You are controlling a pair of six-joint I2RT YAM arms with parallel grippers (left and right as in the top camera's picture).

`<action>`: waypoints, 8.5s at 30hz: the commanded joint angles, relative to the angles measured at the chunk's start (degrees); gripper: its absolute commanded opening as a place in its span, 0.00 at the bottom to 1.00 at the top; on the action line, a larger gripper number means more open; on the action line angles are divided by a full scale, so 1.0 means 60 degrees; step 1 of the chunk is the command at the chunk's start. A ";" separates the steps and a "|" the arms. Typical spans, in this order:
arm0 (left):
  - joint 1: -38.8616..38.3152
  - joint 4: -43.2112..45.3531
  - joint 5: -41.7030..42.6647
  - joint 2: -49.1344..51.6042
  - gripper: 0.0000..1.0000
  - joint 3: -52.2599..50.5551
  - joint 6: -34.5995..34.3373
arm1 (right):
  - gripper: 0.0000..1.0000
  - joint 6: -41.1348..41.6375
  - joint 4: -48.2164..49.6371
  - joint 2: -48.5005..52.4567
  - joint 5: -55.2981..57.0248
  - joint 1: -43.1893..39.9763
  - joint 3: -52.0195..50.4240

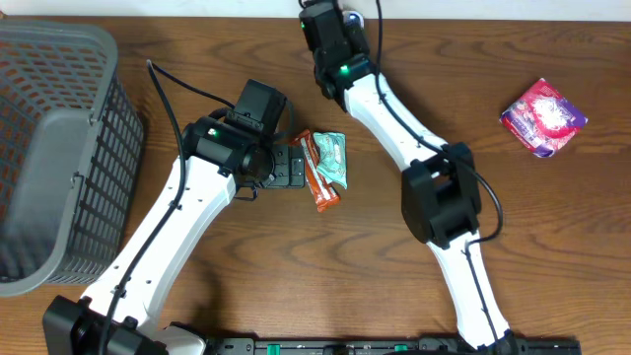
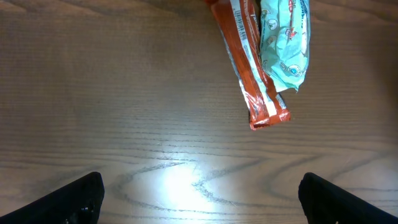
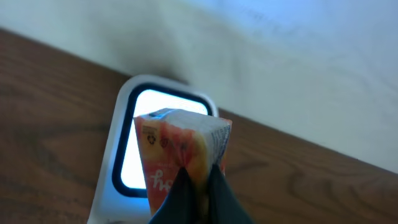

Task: Scan the item barcode
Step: 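Lift the orange tissue pack up to the white scanner, then carry the orange pack right and drop it beside the purple bag, then move the right gripper back to the green wipes pack at centre, then grasp the green wipes pack with the right gripper and lift, then hold the green wipes pack up to the white scanner, then carry the wipes pack right and release it beside the other items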

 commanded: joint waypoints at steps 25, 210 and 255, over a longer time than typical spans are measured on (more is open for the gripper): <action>-0.0004 -0.0029 -0.0084 0.0058 1.00 0.0004 0.0120 | 0.01 0.2036 -0.6827 -0.0273 0.1264 -0.3523 0.2127; -0.0004 -0.0029 -0.0084 0.0058 1.00 0.0004 0.0120 | 0.01 0.5424 0.1413 -0.2335 -0.3606 -0.1916 -0.2692; -0.0004 -0.0029 -0.0087 0.0058 1.00 0.0004 0.0120 | 0.46 0.3952 -0.6298 -0.2007 -0.2809 -0.8440 -0.3351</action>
